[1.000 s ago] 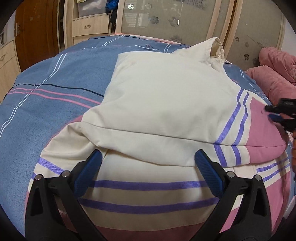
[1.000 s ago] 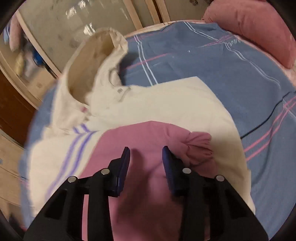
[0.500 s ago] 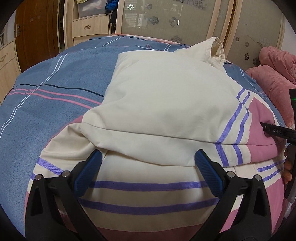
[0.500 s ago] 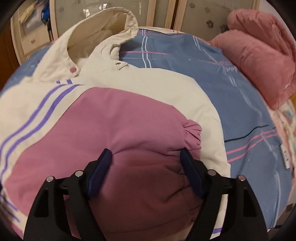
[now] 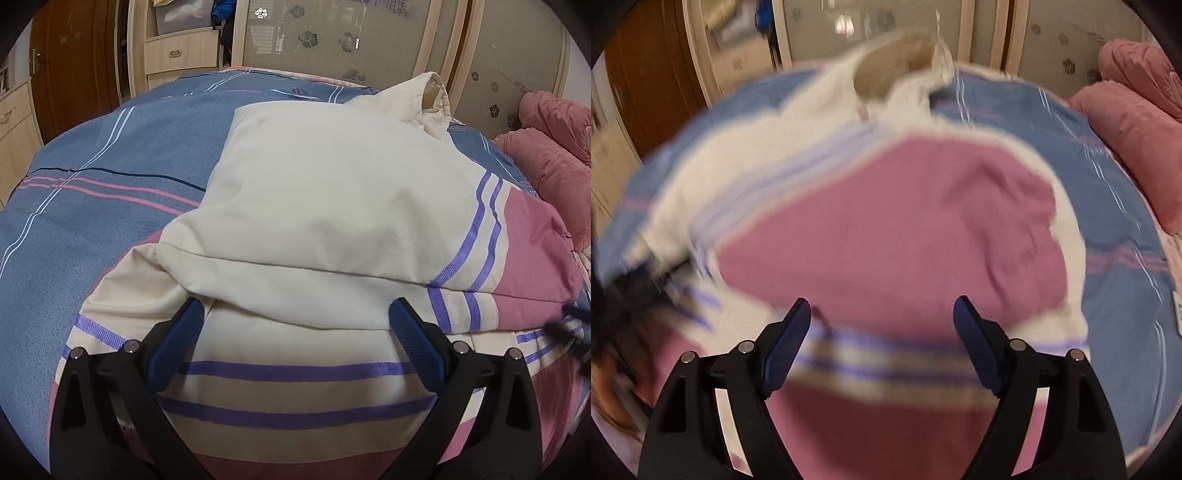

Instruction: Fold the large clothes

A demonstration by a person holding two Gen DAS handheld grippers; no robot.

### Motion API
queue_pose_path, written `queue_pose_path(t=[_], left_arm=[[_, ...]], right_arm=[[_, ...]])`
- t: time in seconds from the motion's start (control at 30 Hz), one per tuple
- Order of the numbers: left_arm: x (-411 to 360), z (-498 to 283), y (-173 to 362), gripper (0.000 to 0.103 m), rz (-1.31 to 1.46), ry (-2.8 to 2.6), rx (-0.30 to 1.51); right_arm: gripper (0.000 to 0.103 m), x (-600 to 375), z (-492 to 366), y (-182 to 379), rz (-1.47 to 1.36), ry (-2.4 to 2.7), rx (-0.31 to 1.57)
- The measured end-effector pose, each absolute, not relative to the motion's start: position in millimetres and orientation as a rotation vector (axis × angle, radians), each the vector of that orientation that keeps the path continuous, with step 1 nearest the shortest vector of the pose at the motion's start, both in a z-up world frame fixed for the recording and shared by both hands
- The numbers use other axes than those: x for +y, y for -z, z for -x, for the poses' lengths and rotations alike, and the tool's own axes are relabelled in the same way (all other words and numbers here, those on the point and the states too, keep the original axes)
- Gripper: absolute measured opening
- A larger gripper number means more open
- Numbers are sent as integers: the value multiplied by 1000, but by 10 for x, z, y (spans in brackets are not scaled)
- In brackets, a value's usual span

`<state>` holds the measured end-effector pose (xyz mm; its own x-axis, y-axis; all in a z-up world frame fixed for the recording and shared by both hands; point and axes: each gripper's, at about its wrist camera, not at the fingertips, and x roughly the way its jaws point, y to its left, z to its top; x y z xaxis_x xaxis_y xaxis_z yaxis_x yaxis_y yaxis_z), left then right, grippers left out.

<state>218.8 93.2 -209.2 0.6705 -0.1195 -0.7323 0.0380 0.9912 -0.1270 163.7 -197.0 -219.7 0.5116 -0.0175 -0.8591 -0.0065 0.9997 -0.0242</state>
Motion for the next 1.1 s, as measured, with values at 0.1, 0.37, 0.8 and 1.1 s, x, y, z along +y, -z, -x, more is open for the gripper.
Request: queue_pose_path(t=[0.1,0.37,0.8,1.1], left_arm=[[961,-2135,2050,101,128,87,803],[783,-1990,1883,101,65,171,685],[752,-2198,2129,101,42,176,825],[742,-2213,2140,101,41,172,826]], right_arm=[[80,-2098,-1508,2231,-61,-7,1018],[80,-2342,-1530,1637,-211,-38,784],[81,-2666,-2380,2041,-193,140,981],[83,-2119,-1613,1641,-163,-174,854]])
